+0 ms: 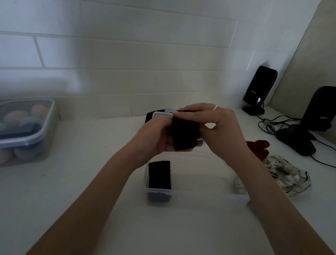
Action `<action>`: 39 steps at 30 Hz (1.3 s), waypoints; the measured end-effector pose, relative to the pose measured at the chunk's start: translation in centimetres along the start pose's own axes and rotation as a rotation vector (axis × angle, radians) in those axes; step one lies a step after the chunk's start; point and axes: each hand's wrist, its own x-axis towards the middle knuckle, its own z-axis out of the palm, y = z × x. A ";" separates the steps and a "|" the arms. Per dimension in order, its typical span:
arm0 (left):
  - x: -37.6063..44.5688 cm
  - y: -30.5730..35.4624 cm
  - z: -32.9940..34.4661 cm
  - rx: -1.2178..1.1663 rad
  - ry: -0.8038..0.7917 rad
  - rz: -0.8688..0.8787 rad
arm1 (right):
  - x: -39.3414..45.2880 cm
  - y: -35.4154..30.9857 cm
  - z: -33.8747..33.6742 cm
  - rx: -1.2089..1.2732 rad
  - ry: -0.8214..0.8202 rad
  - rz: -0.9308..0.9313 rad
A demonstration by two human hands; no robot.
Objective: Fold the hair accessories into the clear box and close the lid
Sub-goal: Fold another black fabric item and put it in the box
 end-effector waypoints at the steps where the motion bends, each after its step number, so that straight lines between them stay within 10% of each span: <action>1: 0.1 0.1 -0.1 -0.047 -0.008 -0.014 | 0.0 0.2 0.0 -0.021 0.003 -0.011; 39: 0.3 -0.9 -0.6 0.422 0.012 0.084 | 0.8 0.5 -0.5 0.230 -0.015 0.363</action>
